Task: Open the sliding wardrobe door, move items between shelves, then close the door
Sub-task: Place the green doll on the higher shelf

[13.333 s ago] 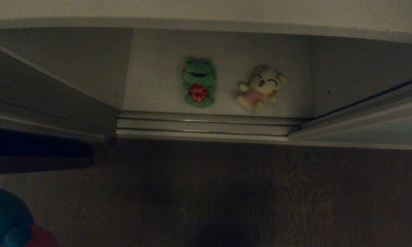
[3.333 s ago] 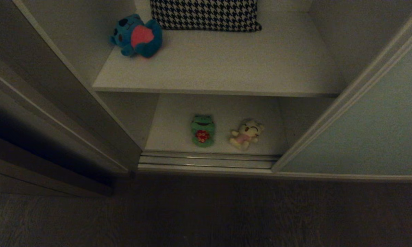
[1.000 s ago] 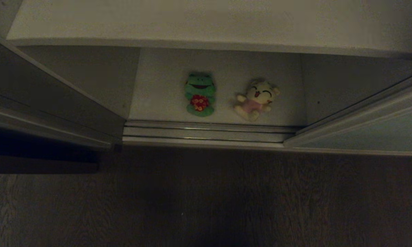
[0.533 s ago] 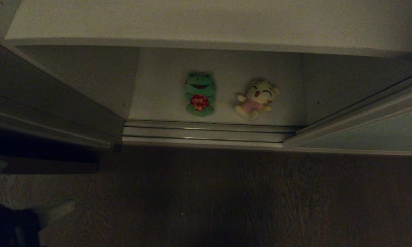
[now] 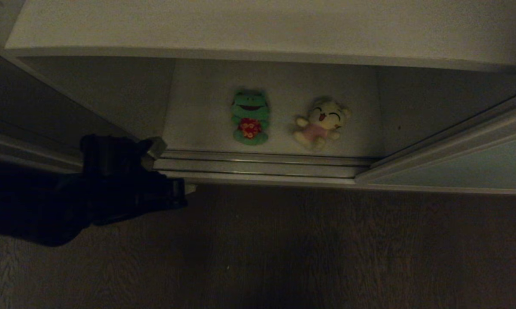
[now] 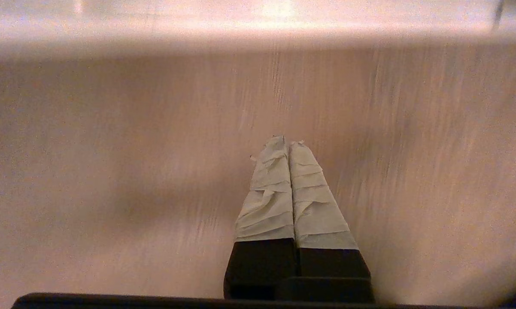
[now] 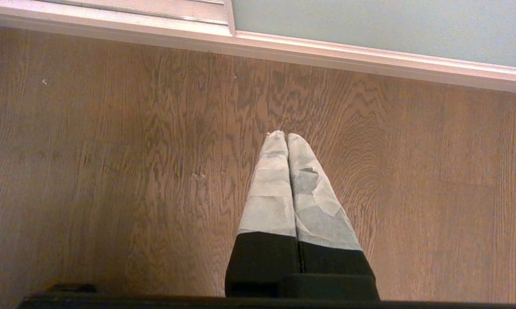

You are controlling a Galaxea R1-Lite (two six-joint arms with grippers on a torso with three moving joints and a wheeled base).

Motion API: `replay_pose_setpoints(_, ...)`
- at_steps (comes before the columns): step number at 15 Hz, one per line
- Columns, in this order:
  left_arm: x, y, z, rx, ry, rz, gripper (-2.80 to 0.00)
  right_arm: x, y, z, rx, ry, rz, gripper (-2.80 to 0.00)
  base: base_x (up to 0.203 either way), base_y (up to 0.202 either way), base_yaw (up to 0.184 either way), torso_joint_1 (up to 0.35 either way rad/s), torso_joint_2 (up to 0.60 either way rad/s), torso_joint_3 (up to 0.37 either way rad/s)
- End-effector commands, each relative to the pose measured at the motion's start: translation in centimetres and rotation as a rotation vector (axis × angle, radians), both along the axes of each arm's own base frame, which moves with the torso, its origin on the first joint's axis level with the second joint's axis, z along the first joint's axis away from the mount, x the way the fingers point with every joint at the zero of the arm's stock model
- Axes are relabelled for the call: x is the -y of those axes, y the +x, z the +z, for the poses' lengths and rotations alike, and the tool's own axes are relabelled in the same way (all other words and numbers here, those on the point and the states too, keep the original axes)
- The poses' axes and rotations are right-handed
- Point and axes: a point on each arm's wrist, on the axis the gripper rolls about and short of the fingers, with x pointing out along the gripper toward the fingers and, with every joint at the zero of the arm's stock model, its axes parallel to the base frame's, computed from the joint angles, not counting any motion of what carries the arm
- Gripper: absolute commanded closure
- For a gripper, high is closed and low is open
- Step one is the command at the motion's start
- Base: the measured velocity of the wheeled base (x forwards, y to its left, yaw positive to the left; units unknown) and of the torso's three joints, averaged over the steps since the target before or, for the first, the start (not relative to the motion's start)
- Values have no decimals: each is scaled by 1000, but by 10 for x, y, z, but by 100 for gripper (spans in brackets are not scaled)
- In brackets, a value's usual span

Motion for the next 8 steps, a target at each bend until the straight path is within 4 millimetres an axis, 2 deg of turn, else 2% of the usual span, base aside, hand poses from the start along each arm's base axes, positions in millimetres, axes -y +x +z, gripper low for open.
replay_pose_setpoints(1, 25, 49, -18, -17, -32, 5, 0, 0, 0, 0, 1, -1, 1, 0, 0, 0, 0, 0, 0, 0)
replay_pose_setpoints(3, 45, 77, -3, 56, -86, 45, 0, 0, 0, 0, 1, 0, 0, 0, 0, 0, 0, 0, 0, 0)
replay_pose_setpoints(5, 62, 95, 7, 114, -115, 74, 0, 0, 0, 0, 1, -1, 1, 0, 0, 0, 0, 0, 0, 0)
replay_pose_setpoints(6, 70, 100, 11, 137, -126, 78, -280, 0, 0, 0, 1, -1, 0, 0, 0, 0, 0, 0, 0, 0)
replay_pose_setpoints(8, 78, 106, 18, 162, -158, 78, -280, 0, 0, 0, 1, -1, 2, 0, 0, 0, 0, 0, 0, 0)
